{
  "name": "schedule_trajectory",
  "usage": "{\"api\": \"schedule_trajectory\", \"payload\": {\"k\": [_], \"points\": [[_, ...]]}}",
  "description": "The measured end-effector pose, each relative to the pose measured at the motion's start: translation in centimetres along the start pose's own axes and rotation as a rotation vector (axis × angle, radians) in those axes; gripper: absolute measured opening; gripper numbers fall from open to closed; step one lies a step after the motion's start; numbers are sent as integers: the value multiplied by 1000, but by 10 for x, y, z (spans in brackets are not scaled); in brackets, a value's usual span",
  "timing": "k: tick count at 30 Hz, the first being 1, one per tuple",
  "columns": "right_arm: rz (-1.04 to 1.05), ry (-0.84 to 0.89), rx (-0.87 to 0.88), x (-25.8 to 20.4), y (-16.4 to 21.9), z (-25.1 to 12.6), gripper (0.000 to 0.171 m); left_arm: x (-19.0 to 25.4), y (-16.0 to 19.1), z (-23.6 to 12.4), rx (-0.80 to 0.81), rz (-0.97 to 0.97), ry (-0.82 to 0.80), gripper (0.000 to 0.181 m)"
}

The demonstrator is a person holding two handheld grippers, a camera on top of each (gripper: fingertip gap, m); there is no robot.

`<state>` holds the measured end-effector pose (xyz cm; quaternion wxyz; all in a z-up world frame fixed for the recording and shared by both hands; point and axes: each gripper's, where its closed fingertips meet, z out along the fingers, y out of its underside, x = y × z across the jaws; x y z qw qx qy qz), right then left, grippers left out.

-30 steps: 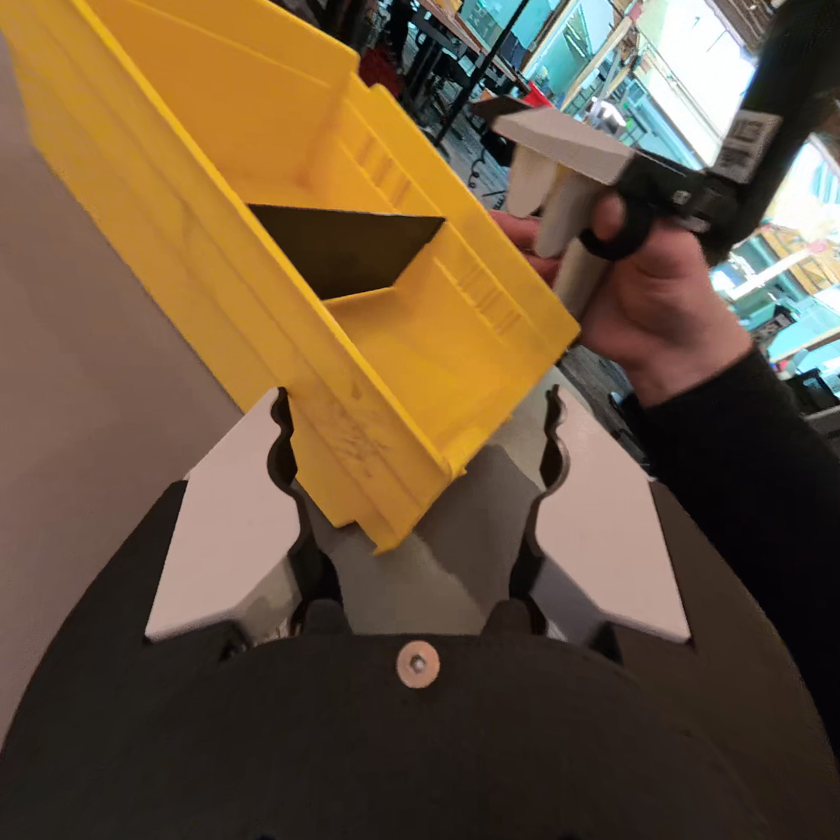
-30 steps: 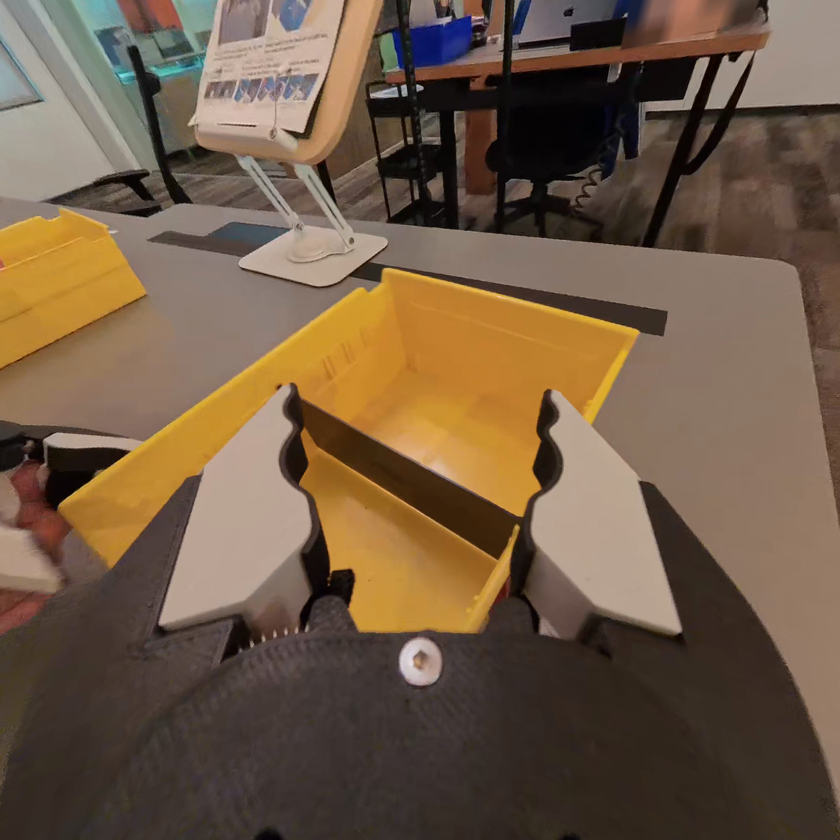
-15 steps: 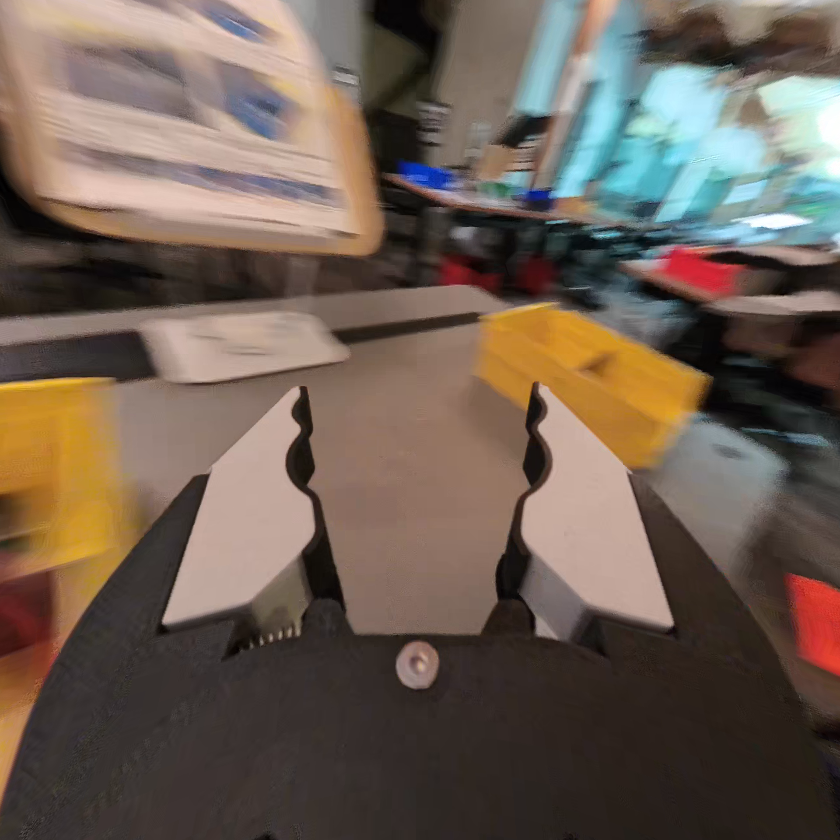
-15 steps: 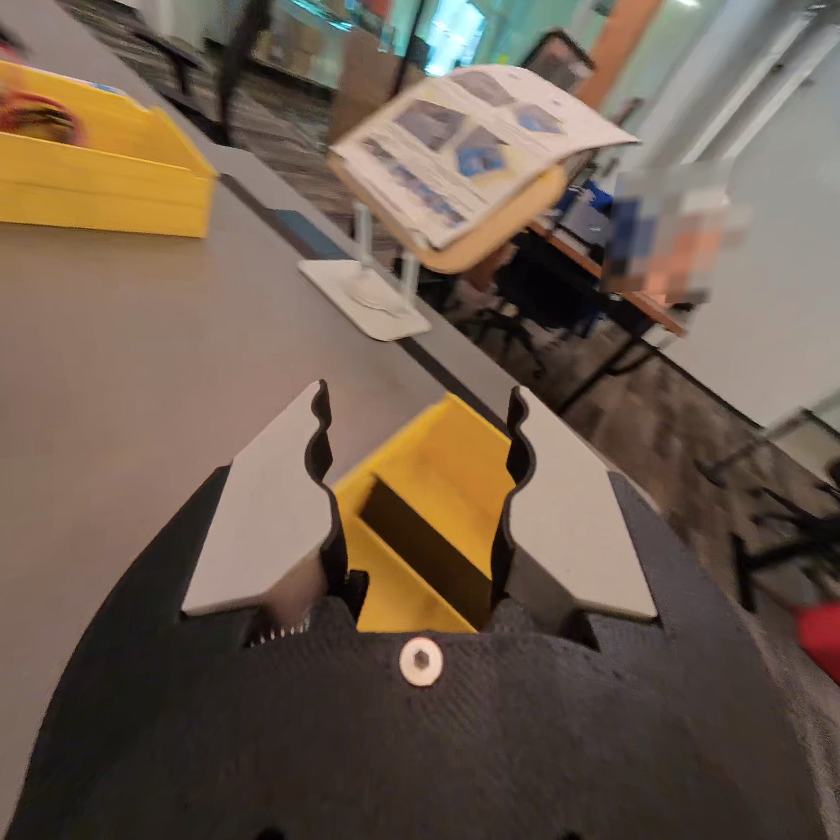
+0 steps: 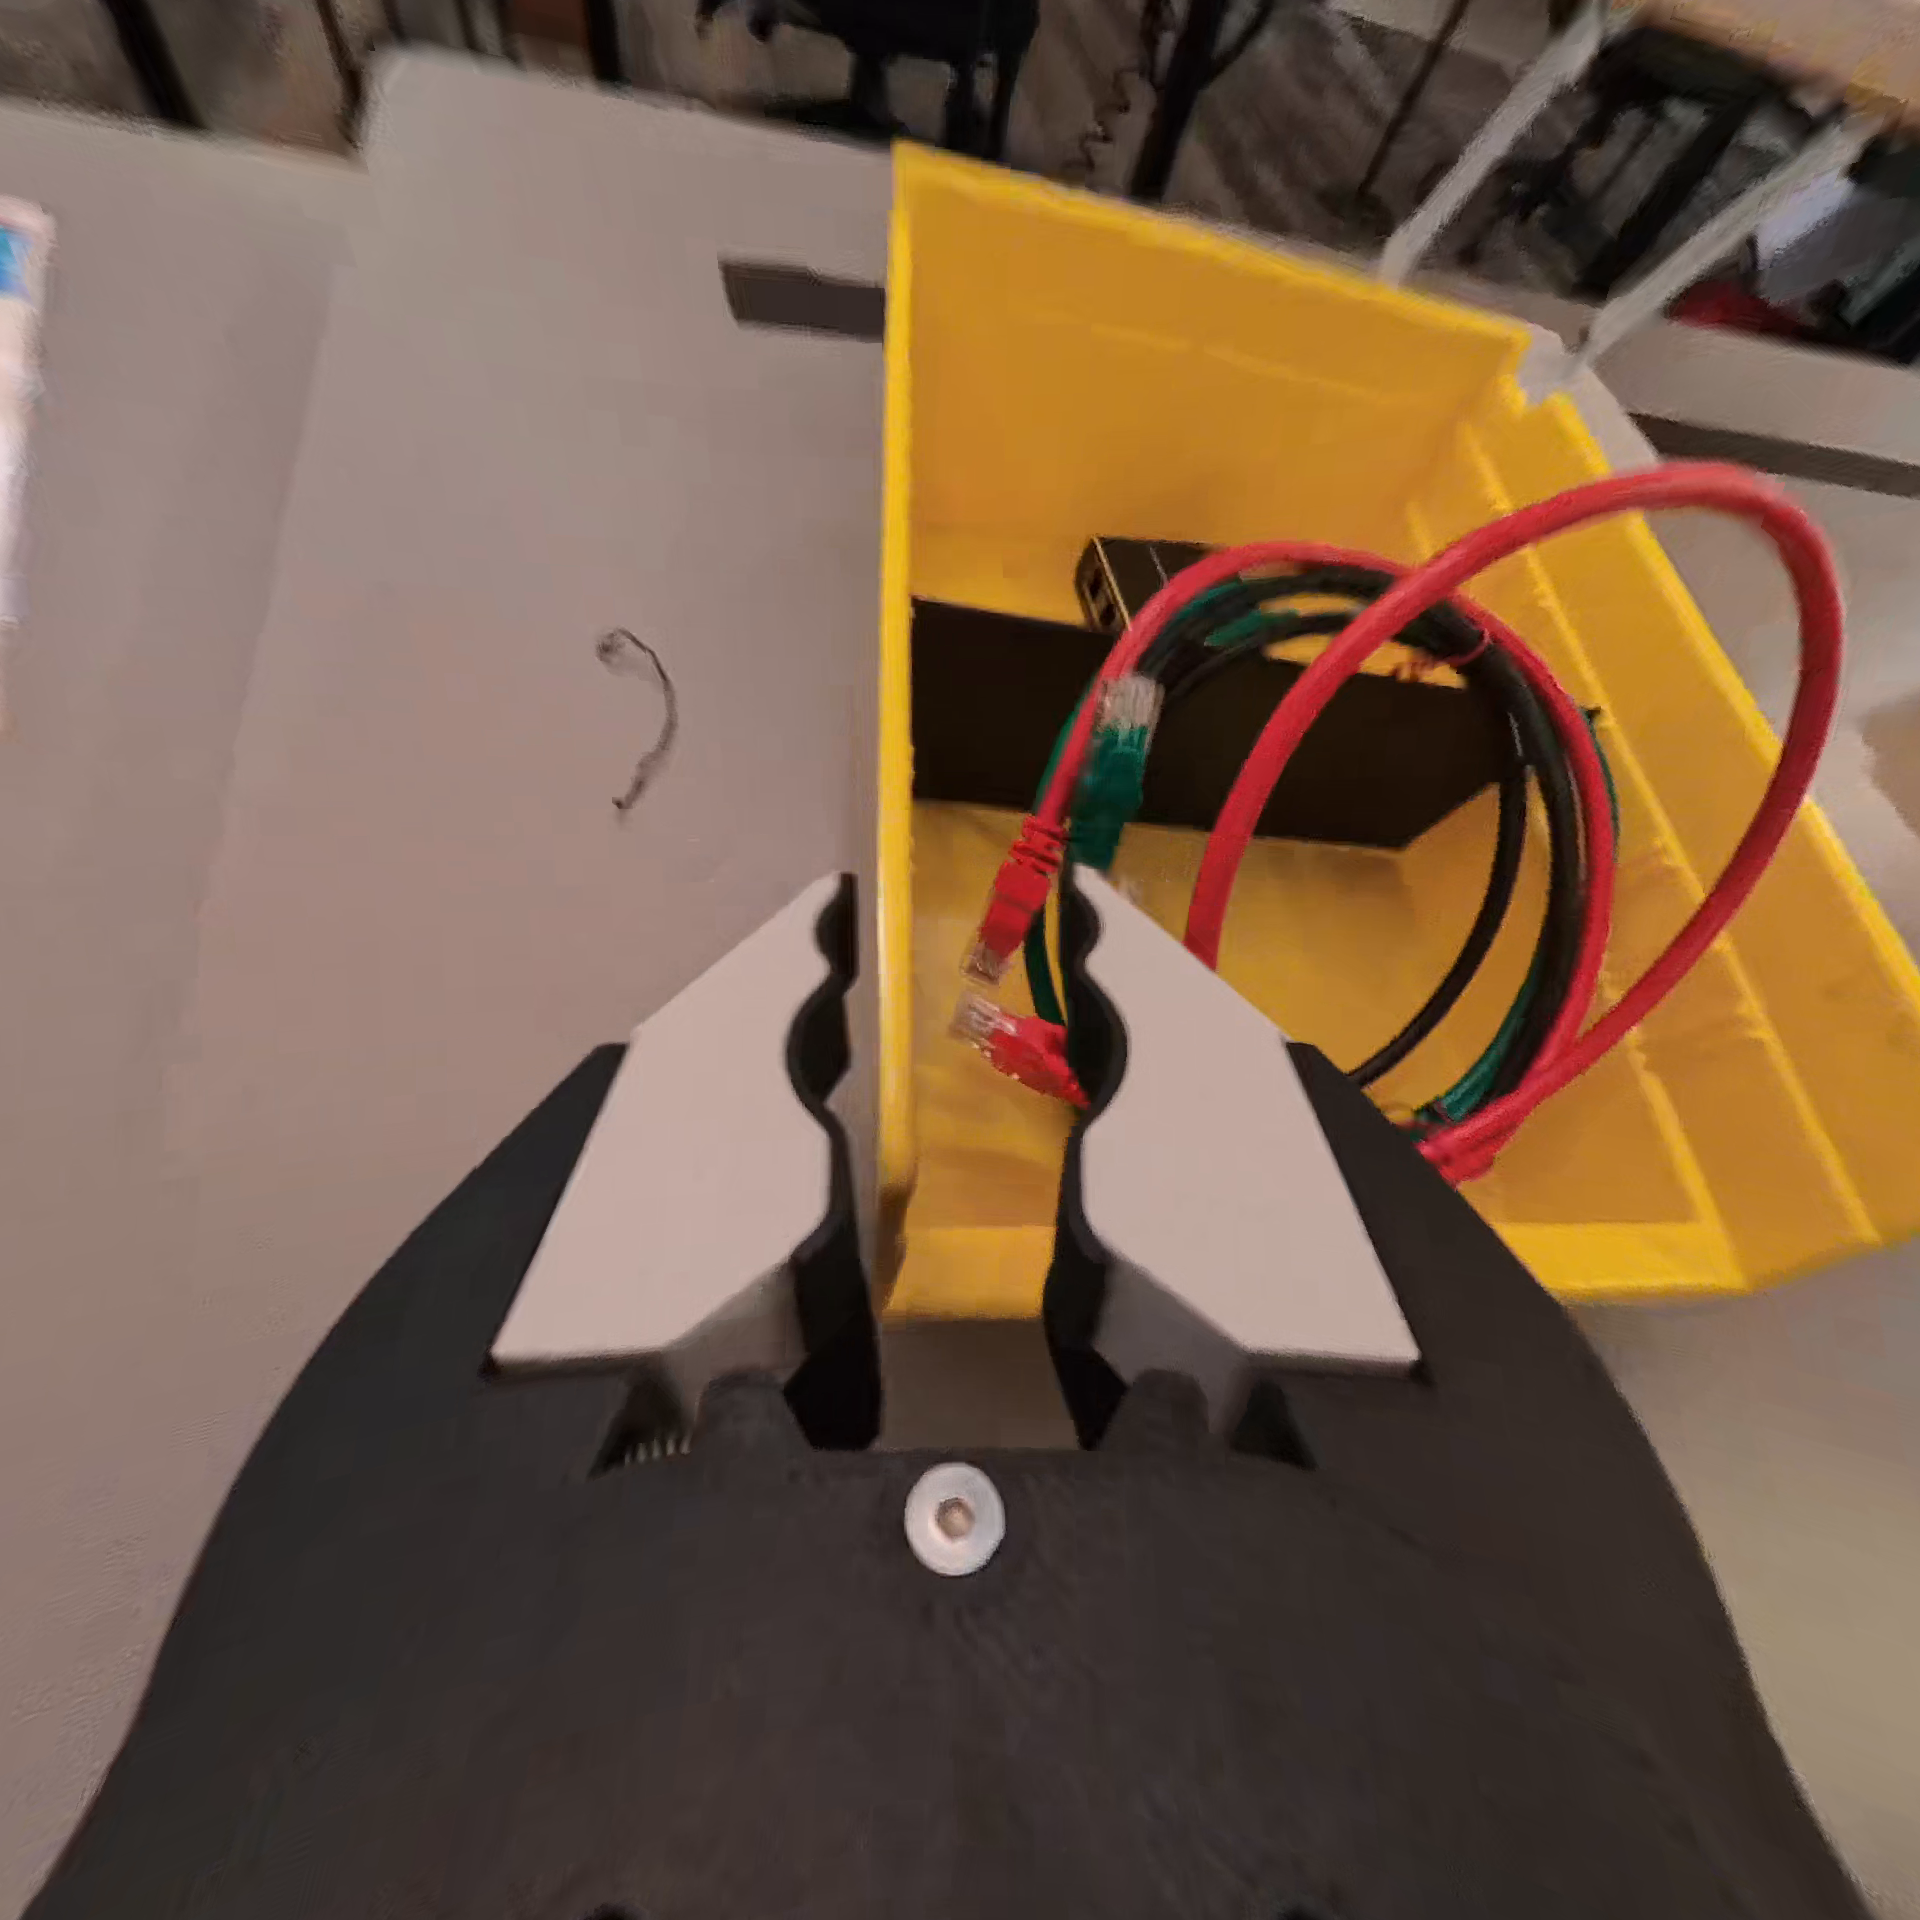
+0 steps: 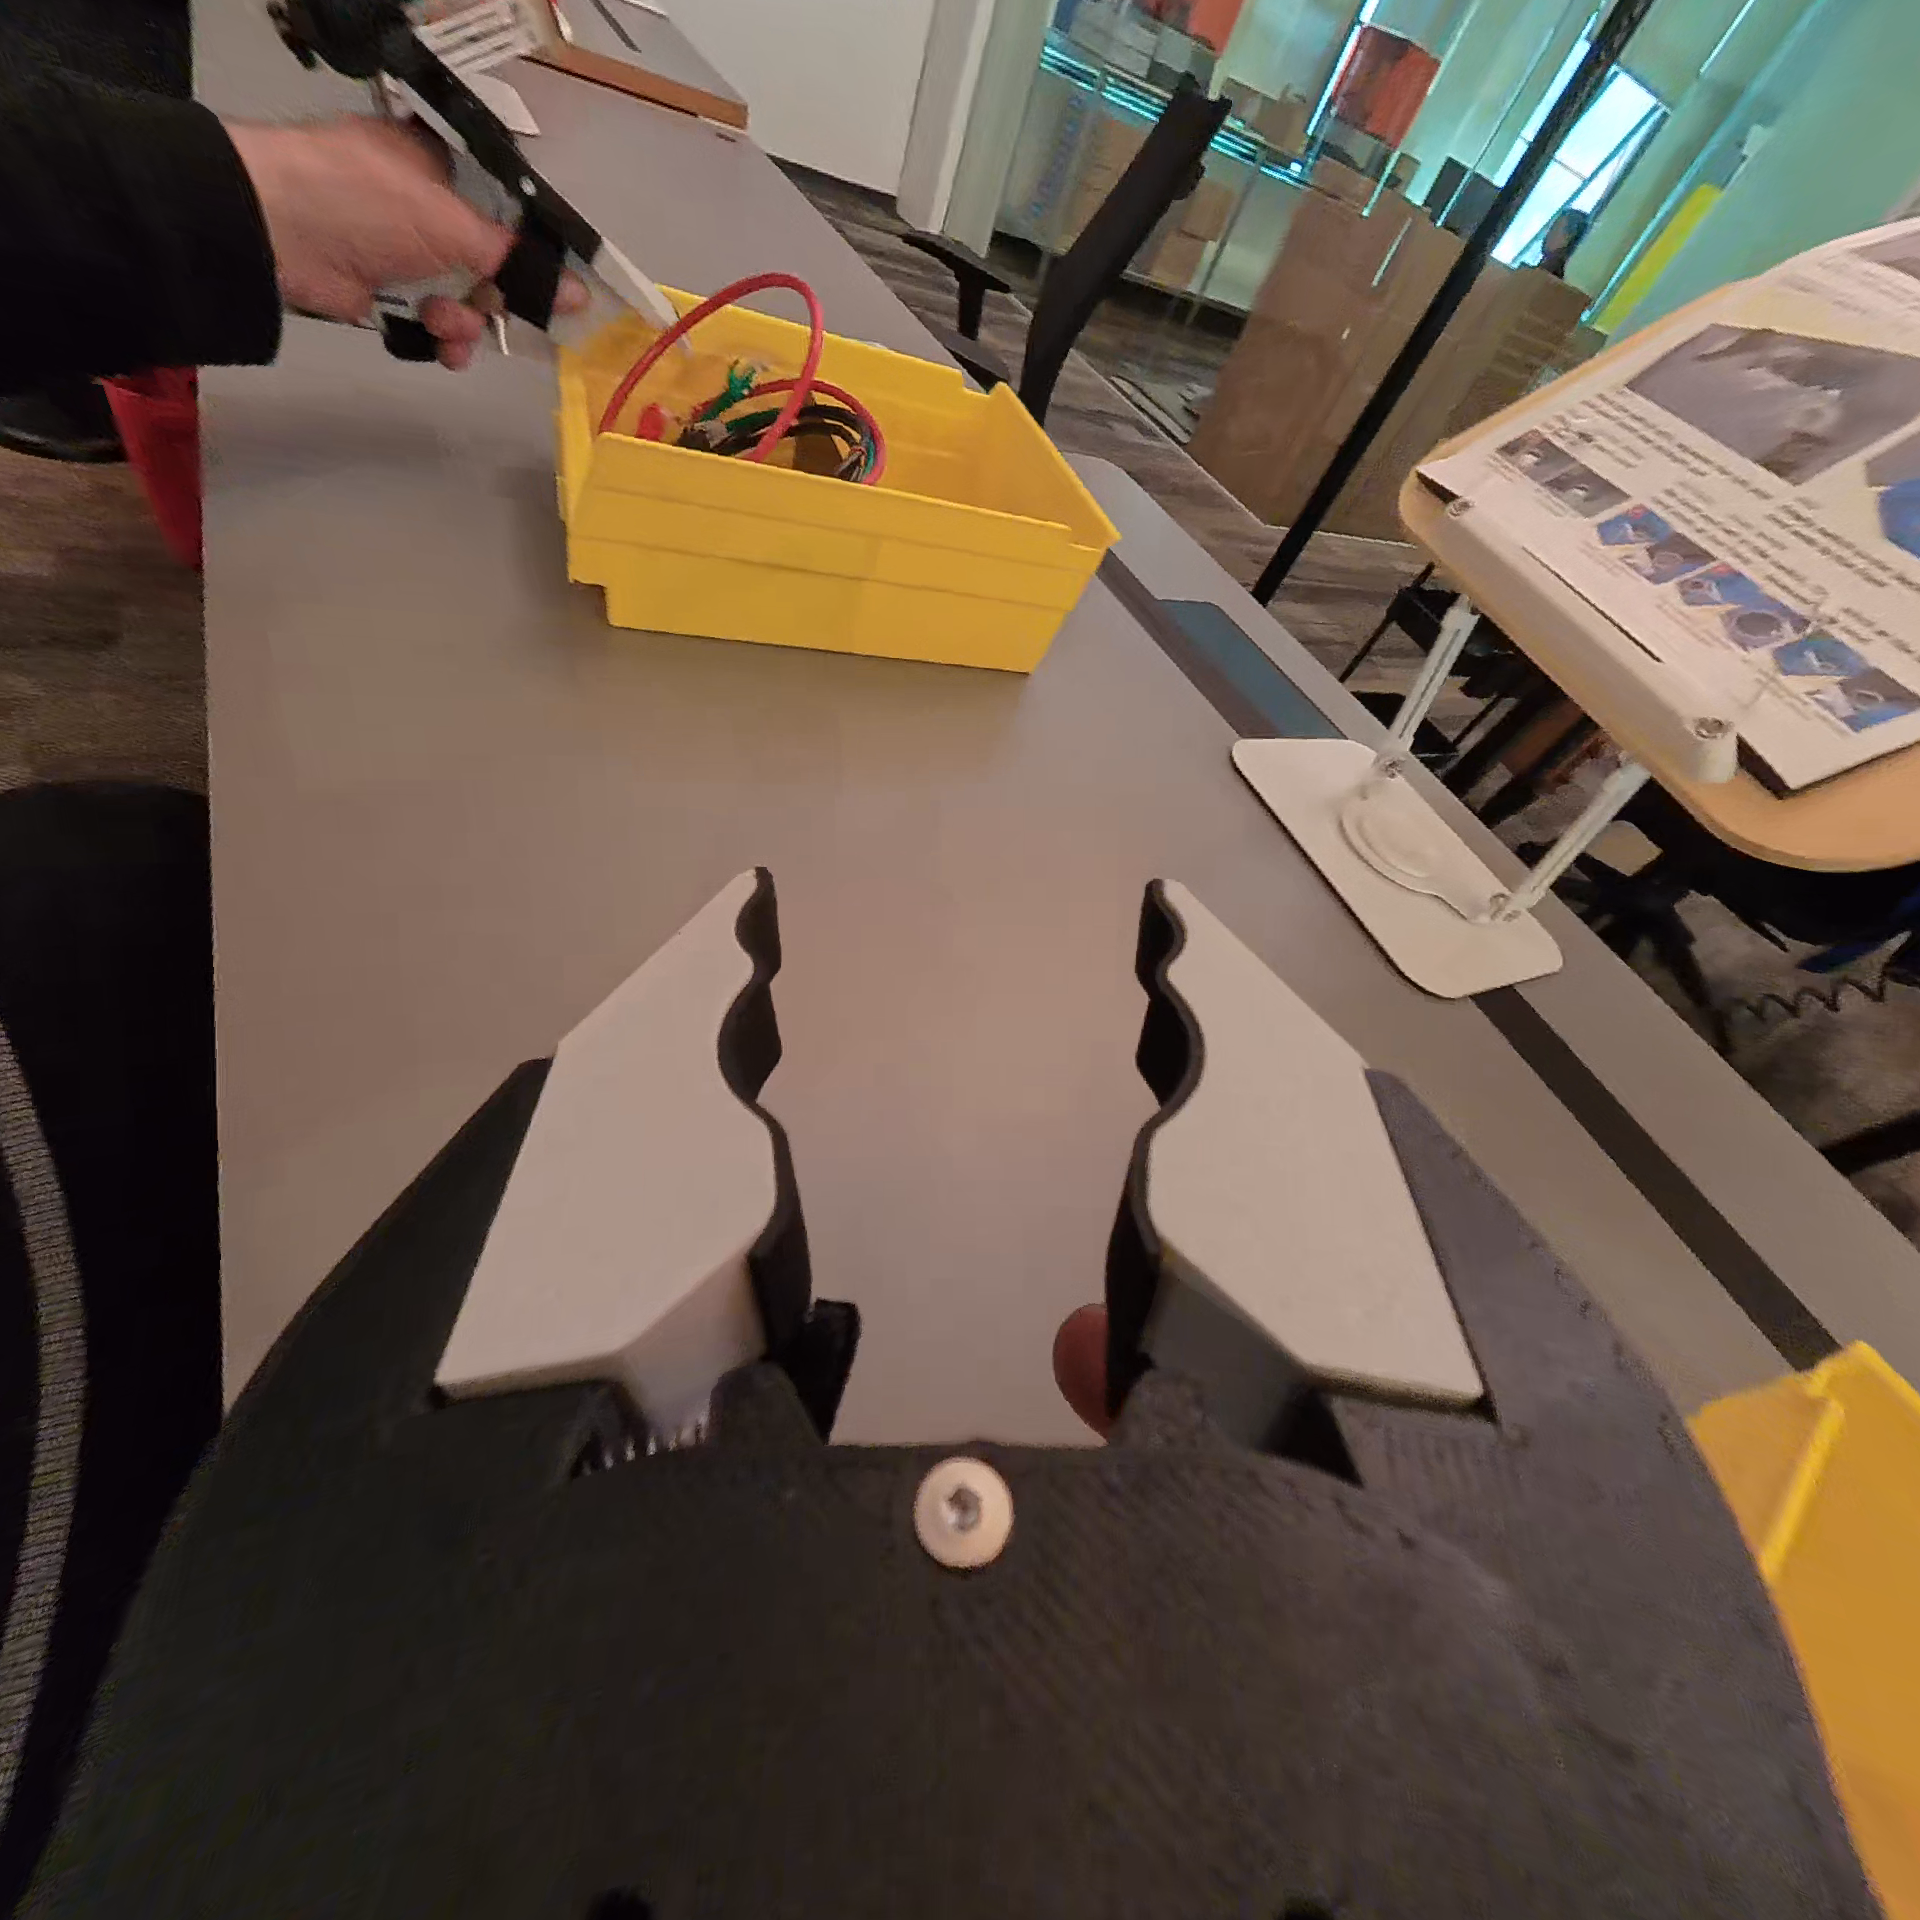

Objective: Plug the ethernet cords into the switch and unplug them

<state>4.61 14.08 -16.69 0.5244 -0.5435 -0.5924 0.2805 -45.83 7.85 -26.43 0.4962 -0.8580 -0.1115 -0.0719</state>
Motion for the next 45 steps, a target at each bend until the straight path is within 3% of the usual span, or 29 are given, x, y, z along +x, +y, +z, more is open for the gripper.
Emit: {"api": "schedule_trajectory", "payload": {"k": [3,7,14,15,16,17,18,20,21,23,26,29,32,34,36,38,42,45], "points": [[-15,-13,-12,-6,0,8,65,-10,12,9,-23,58,-82,4],[7,-24,-20,-10,2,19,59,-16,16,-2,-24,31,-165,2],[87,-62,-40,-19,12,33,64,-33,18,-20,43,-2,-241,4],[93,-66,-54,-20,14,33,69,-33,14,-26,74,-30,-240,21],[102,-58,-77,-18,17,32,73,-35,8,-36,101,-74,-268,60],[119,-55,-92,-17,20,31,81,-28,-1,-50,134,-78,-267,71],[151,-75,-106,-18,23,29,92,-13,-14,-65,176,-20,-260,66],[222,-100,-132,-19,32,30,115,18,-34,-88,186,102,-319,99],[240,-110,-150,-20,39,31,125,43,-43,-93,189,143,-292,111],[261,-116,-185,-21,51,37,134,109,-56,-91,199,205,-171,115],[304,-136,-213,-22,65,49,140,215,-44,-62,104,315,16,94],[296,-119,-265,-15,82,60,150,316,-19,-21,31,372,272,95],[339,-98,-288,-3,99,70,147,375,27,36,-137,396,434,94],[361,-89,-310,2,109,76,145,384,57,79,-241,451,427,111],[340,-79,-326,4,114,80,144,391,75,113,-262,501,435,104],[342,-81,-323,5,115,84,144,392,92,138,-305,521,434,108],[330,-82,-340,6,123,92,141,395,112,159,-331,610,393,113],[329,-101,-348,4,128,100,138,392,109,162,-323,600,395,103]]}}
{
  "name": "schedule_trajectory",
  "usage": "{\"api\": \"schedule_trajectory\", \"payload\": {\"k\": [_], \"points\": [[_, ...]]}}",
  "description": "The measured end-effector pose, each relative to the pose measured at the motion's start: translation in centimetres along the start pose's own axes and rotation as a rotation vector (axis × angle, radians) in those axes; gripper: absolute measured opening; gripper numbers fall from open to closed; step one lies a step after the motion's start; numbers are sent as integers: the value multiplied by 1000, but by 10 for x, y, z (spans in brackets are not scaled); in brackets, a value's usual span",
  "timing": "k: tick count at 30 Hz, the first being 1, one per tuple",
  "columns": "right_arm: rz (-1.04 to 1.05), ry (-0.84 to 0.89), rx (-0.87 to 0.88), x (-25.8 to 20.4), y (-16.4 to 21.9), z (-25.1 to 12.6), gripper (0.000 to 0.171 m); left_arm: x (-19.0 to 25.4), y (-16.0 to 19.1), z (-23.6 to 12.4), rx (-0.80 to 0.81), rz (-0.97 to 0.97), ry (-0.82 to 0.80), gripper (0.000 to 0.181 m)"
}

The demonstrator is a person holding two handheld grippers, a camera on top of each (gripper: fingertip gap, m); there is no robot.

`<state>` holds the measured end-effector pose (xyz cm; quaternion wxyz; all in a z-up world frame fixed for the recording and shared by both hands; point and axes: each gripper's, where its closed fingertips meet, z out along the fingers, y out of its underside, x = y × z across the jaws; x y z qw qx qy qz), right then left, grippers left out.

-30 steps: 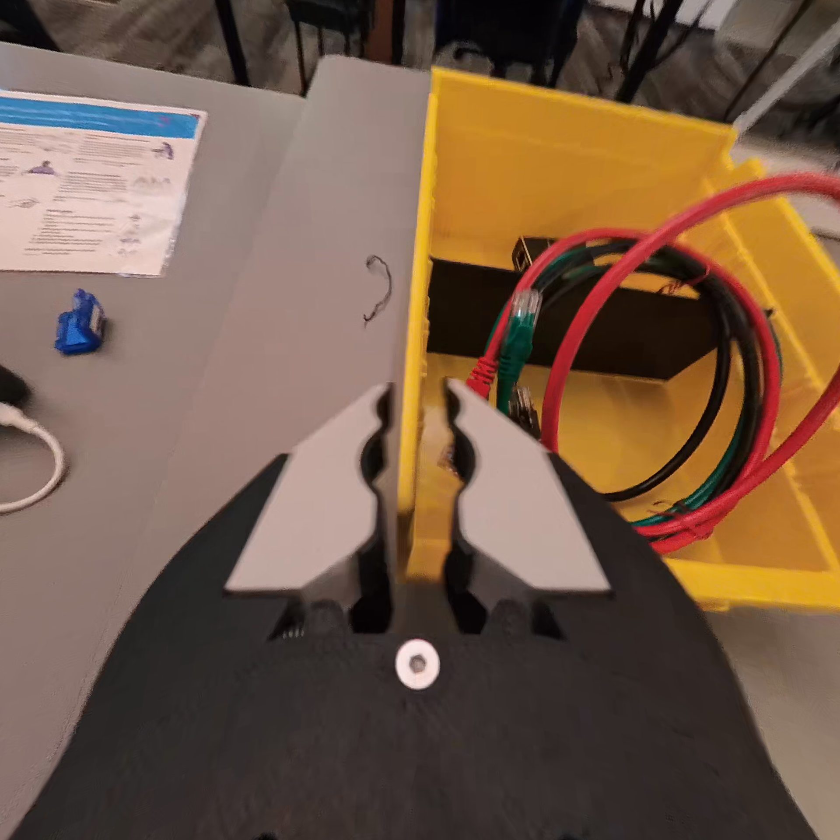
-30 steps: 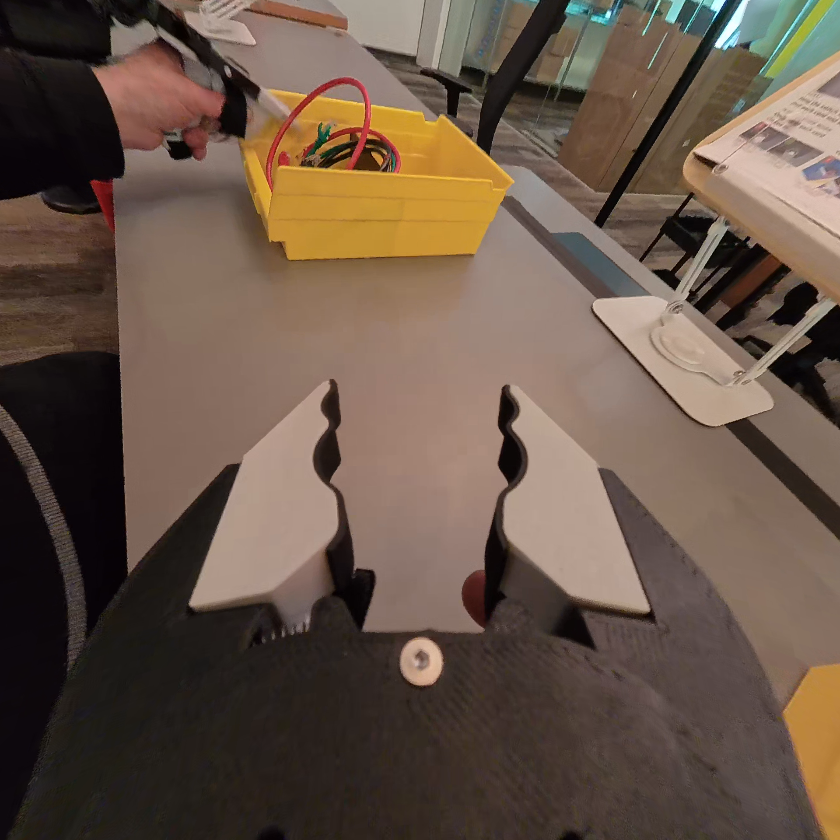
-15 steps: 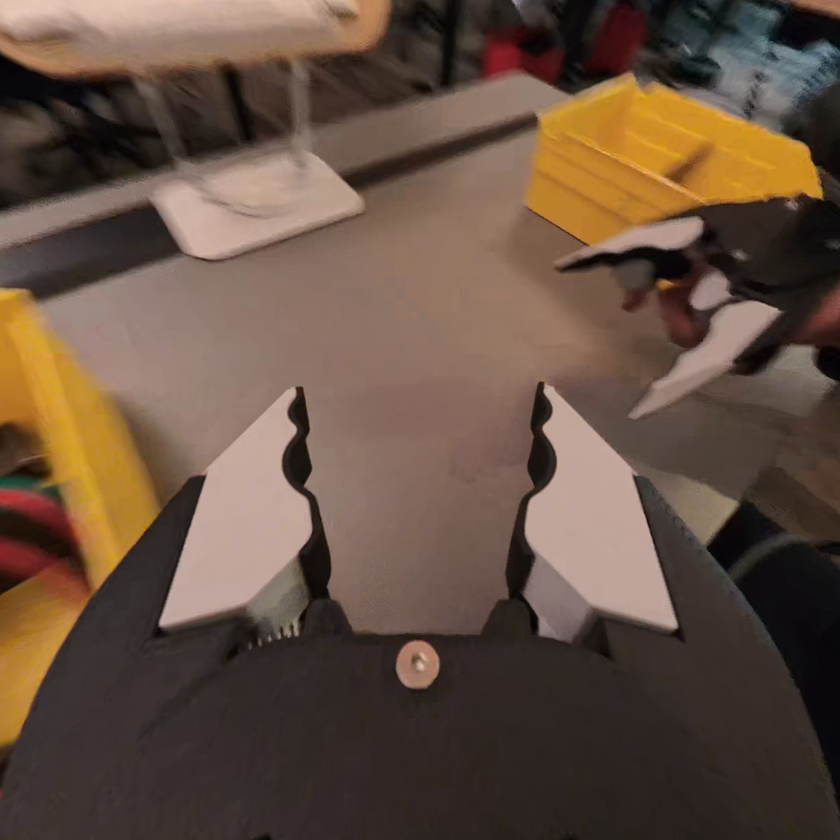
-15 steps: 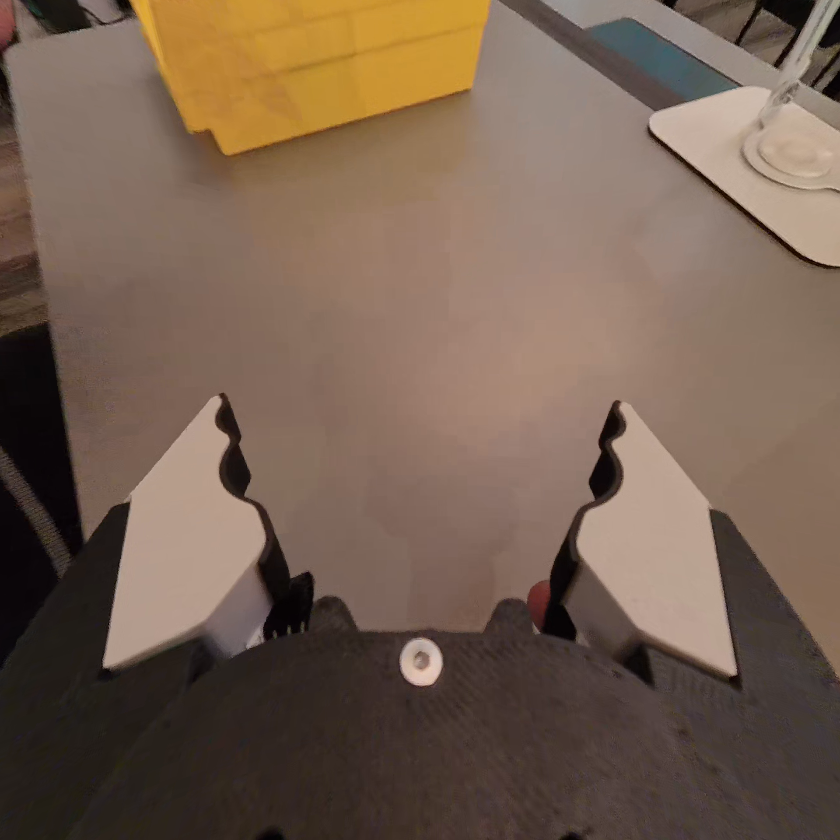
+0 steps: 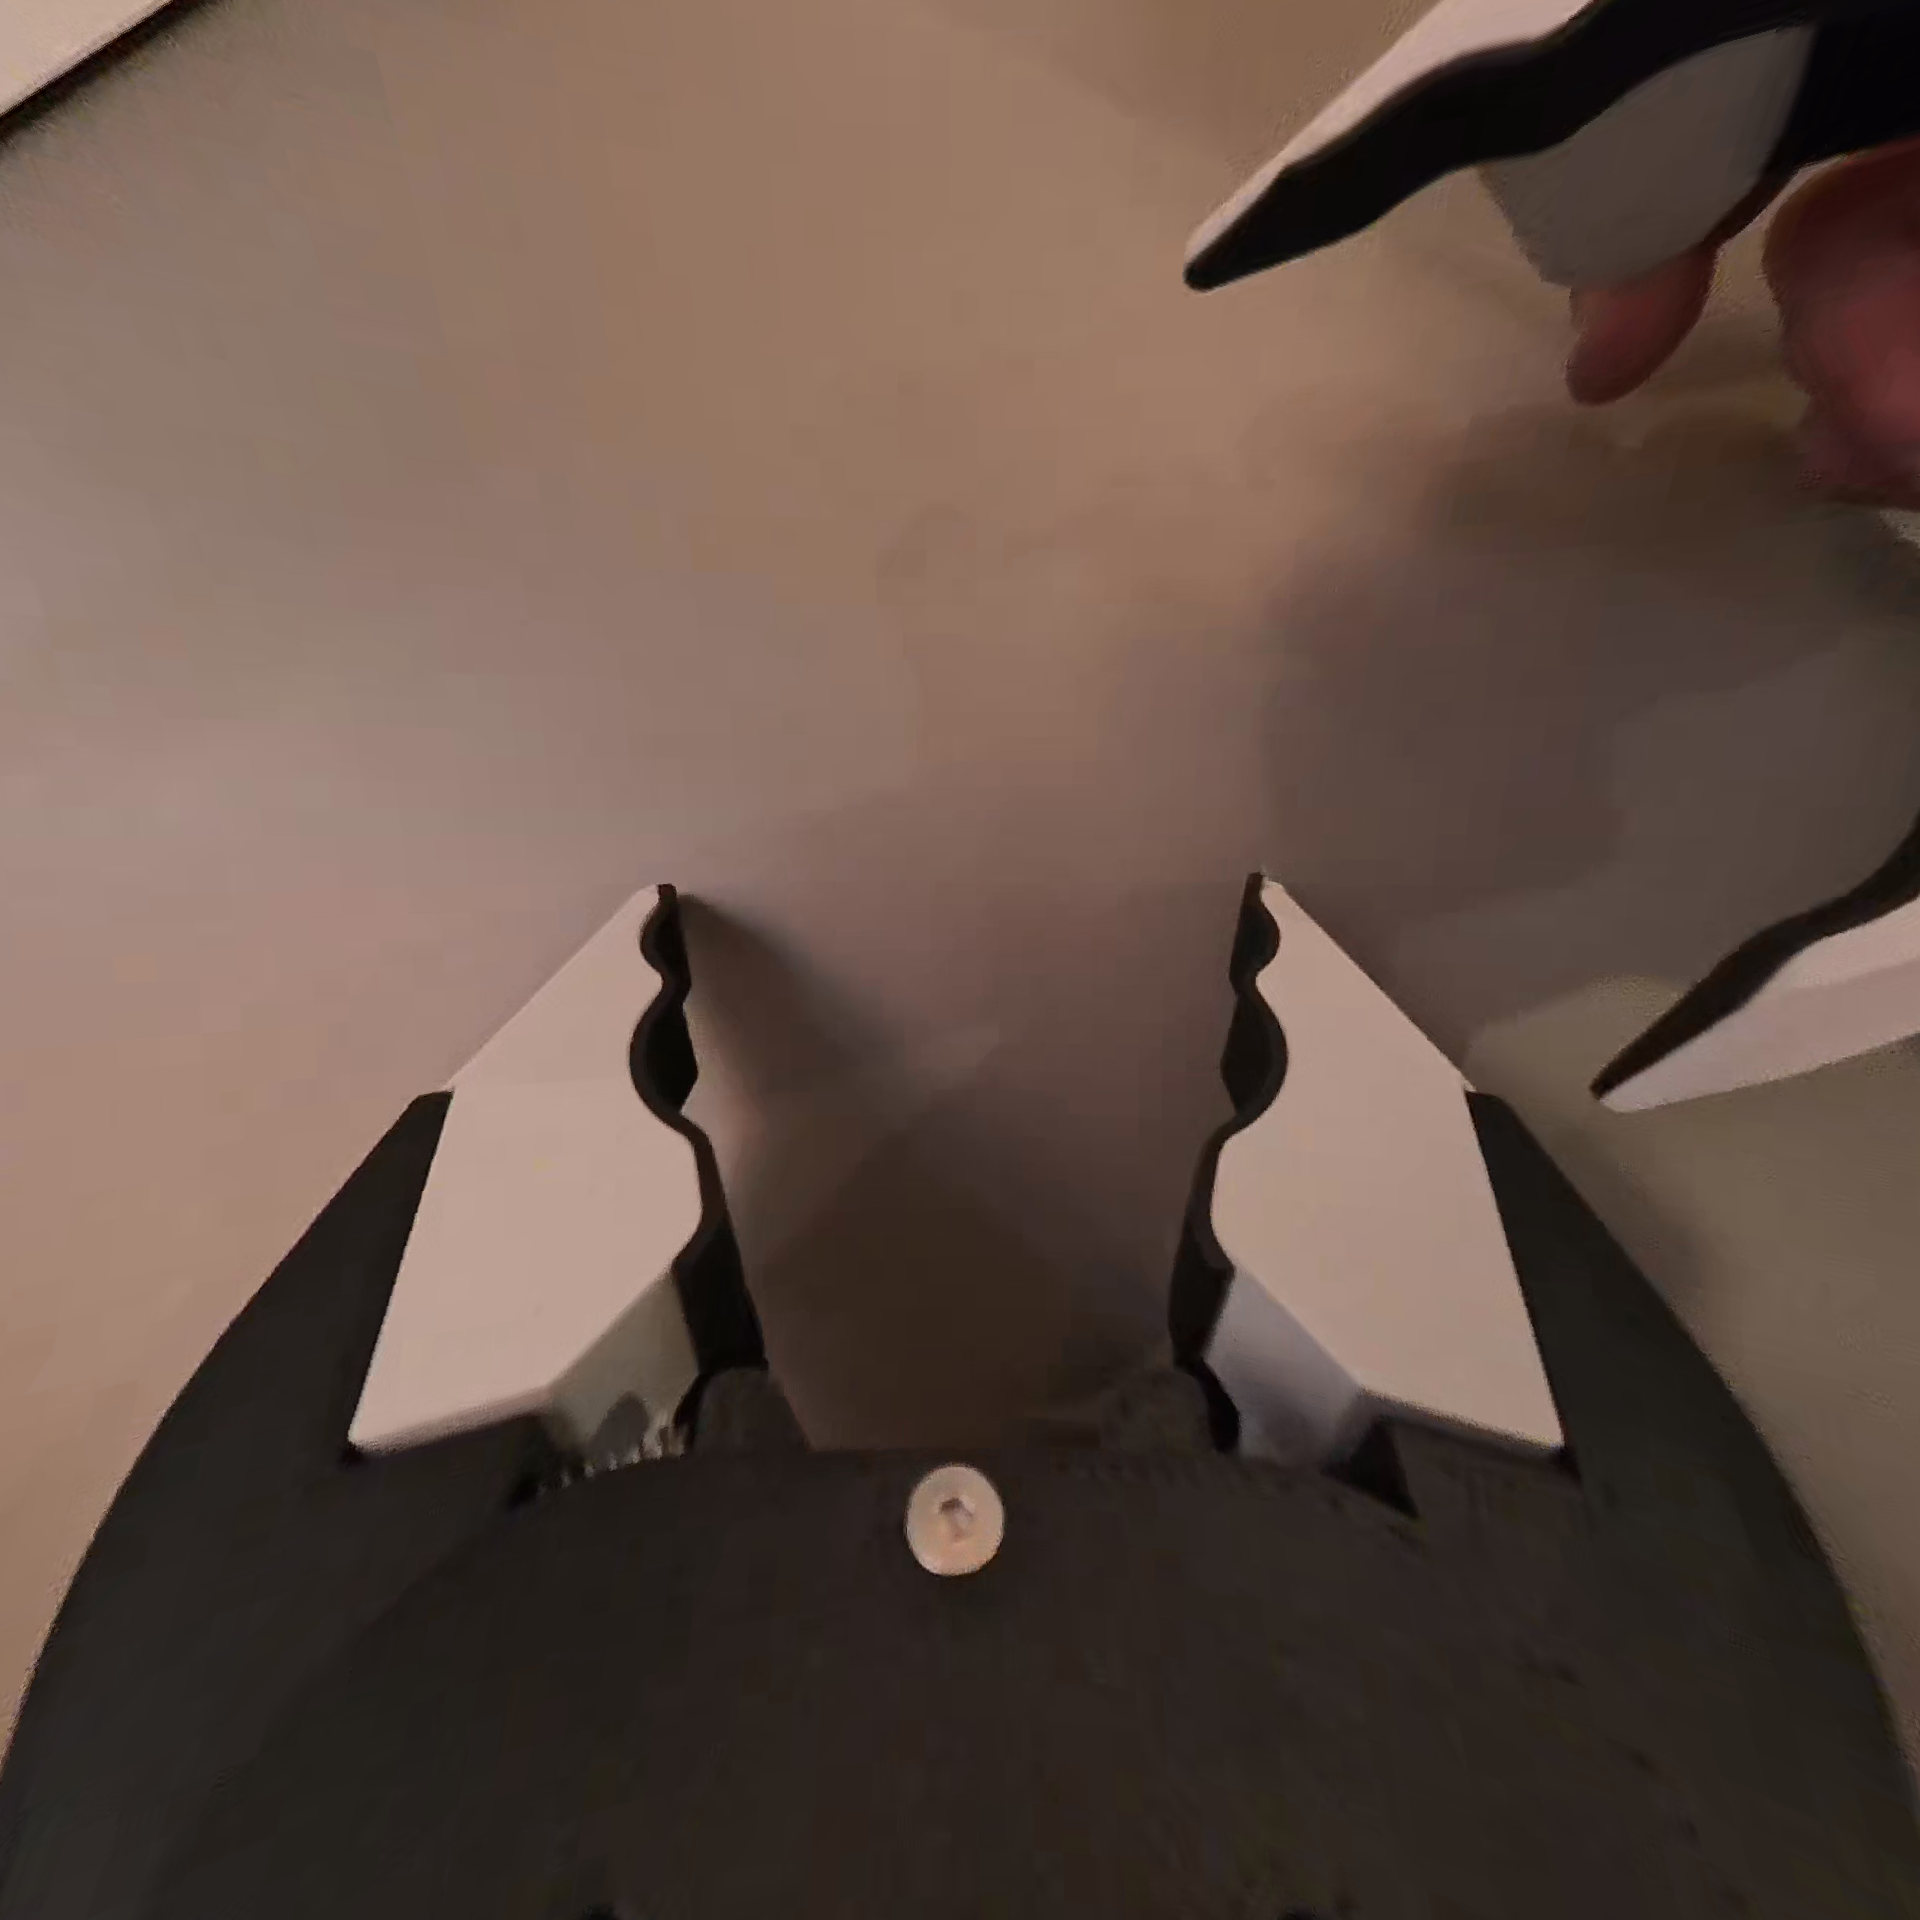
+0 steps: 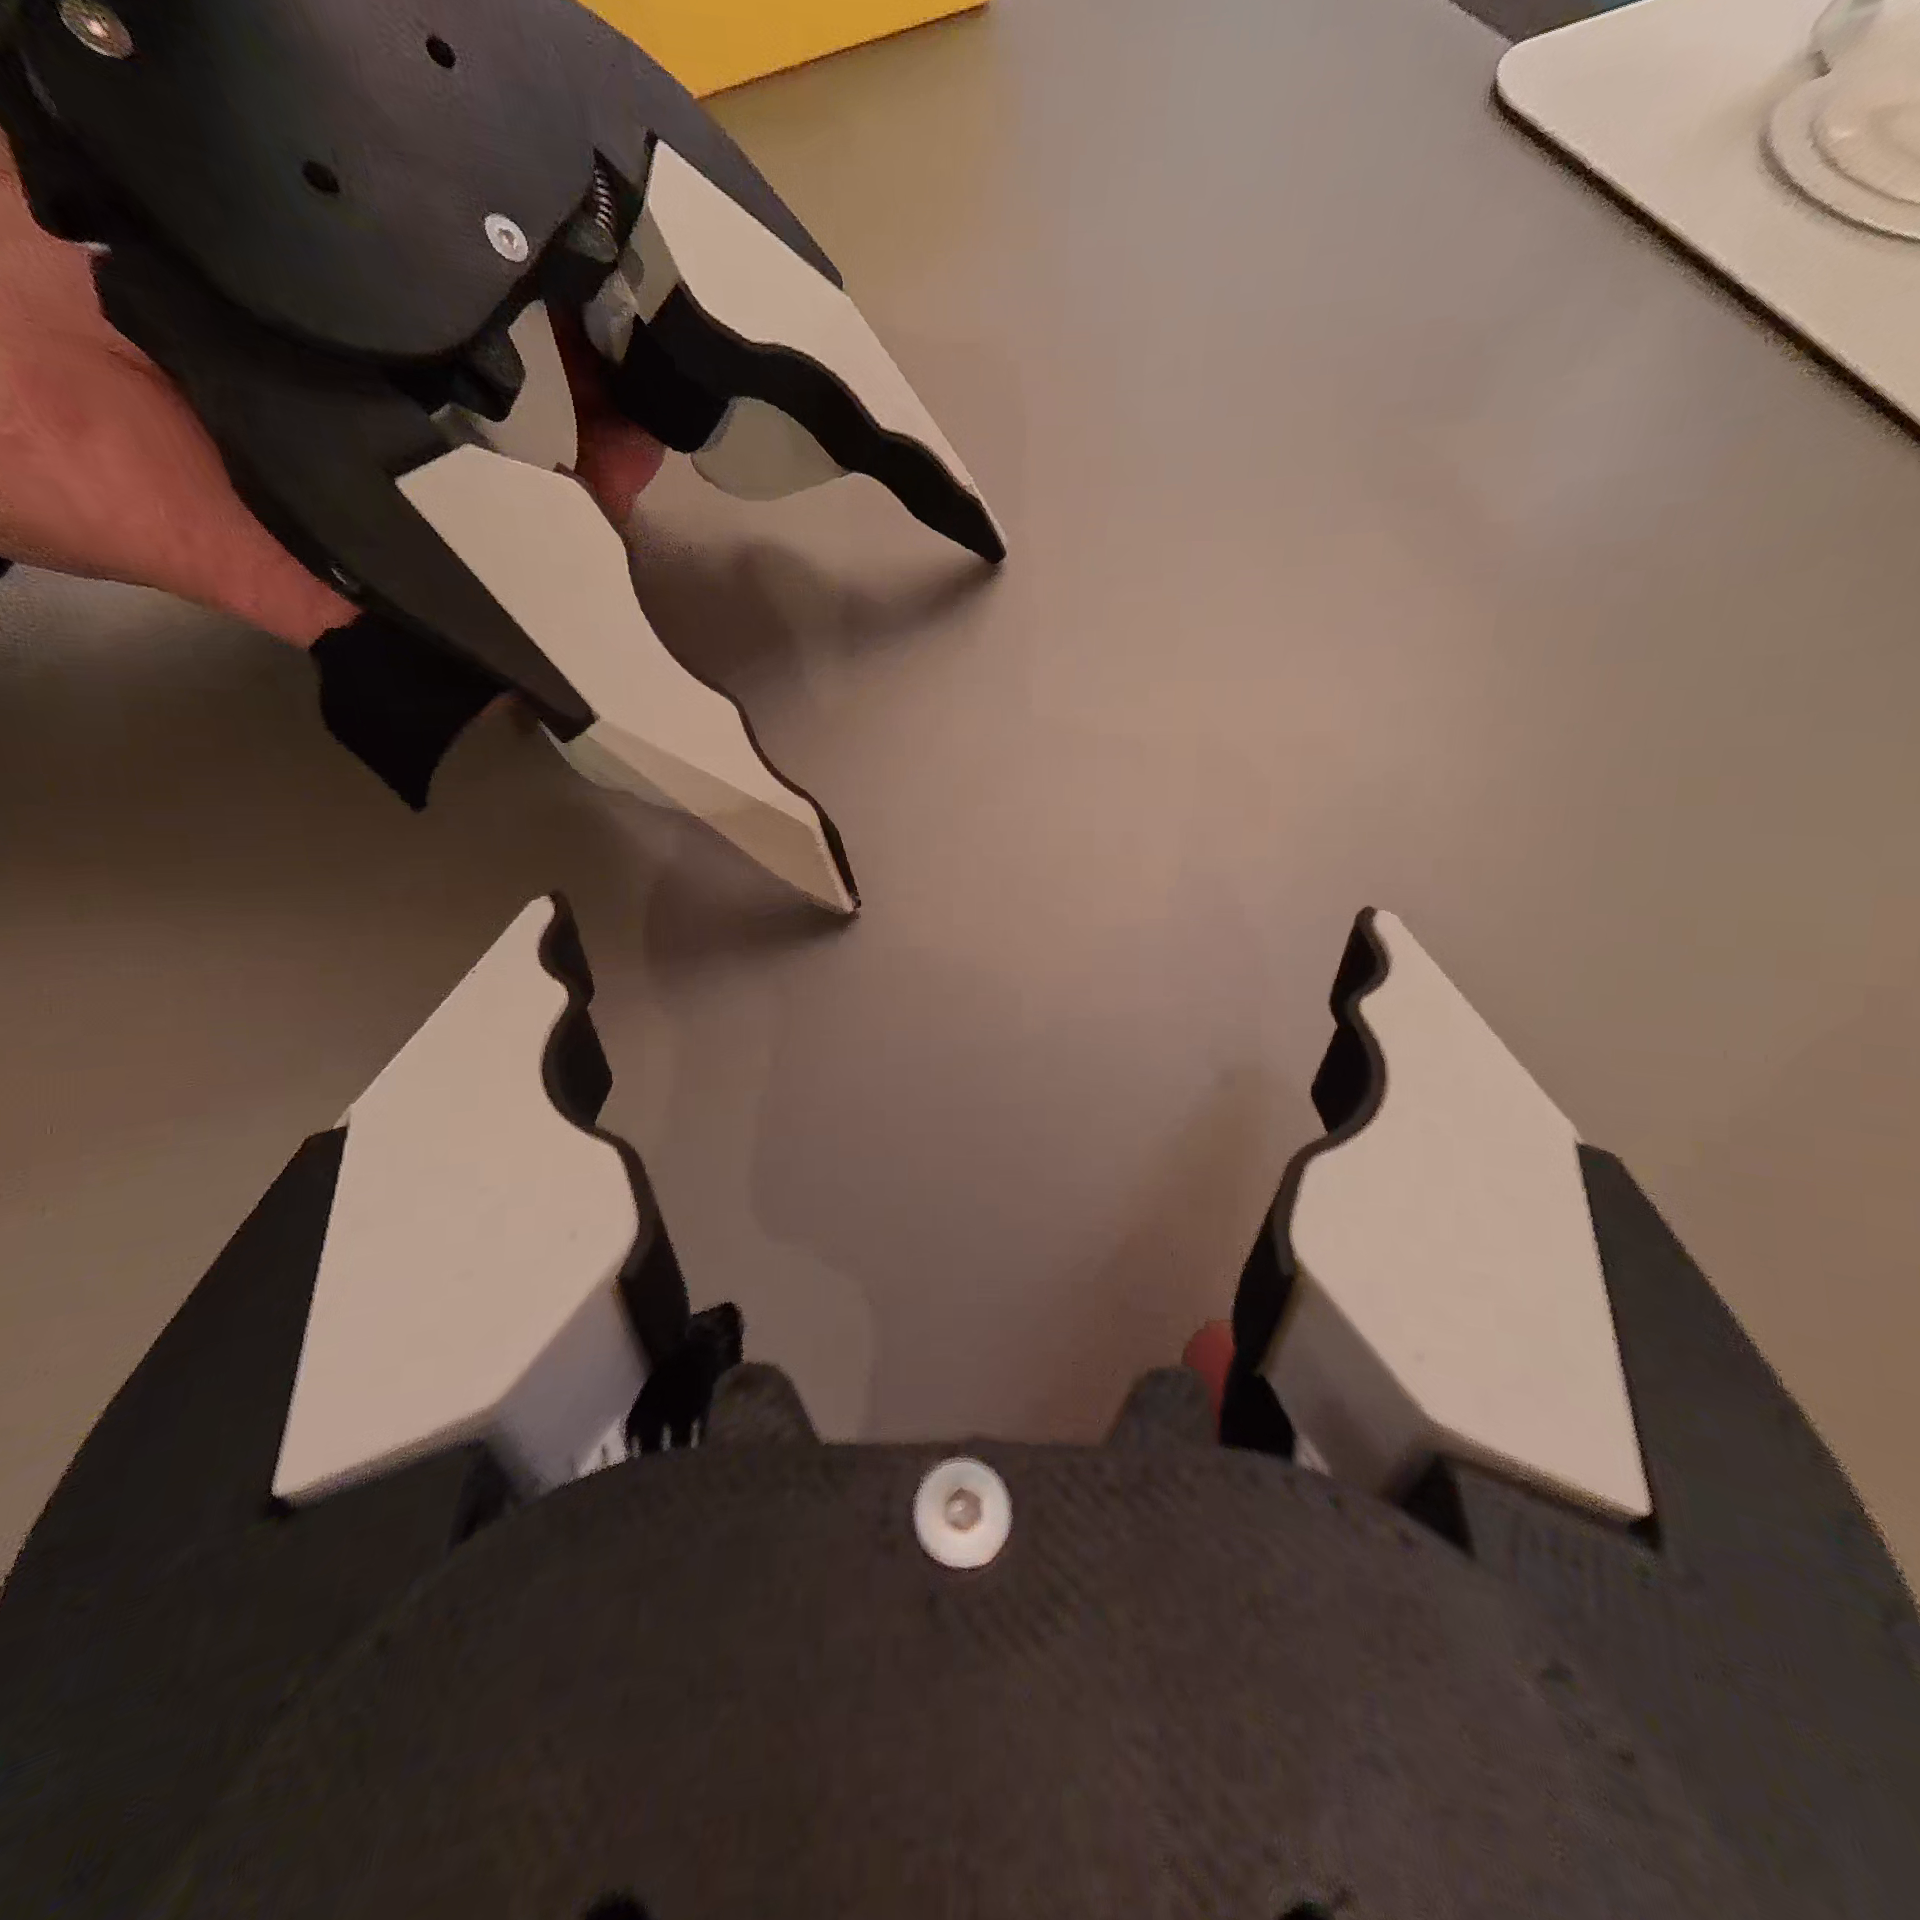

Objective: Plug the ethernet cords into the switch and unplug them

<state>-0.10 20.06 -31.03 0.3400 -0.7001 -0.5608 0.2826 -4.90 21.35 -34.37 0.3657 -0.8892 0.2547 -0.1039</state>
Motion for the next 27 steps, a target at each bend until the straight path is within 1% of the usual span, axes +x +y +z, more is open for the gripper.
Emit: {"api": "schedule_trajectory", "payload": {"k": [2,5,7,8,14,20,22,26,27], "points": [[-8,-3,-11,0,3,5,137,0,0,-1,-1,-5,-6,101],[-18,-5,-9,-1,2,7,134,-2,2,-3,-2,-40,-47,105],[-18,-9,-8,-2,2,7,132,-12,8,-5,-21,-114,-121,124],[-16,-9,-8,-1,2,7,132,-15,11,-6,-27,-151,-143,128],[-13,-3,-1,-2,4,4,131,-14,14,-10,-25,-133,-126,128],[-20,27,-1,-9,1,-5,136,-14,14,-10,-25,-133,-125,129],[-51,23,-5,-19,-1,-9,138,-13,14,-10,-25,-133,-125,129],[-108,-70,-43,-52,9,-14,145,-14,14,-11,-25,-133,-125,129],[-122,-65,-72,-53,15,-15,138,-14,14,-11,-25,-133,-125,129]]}}
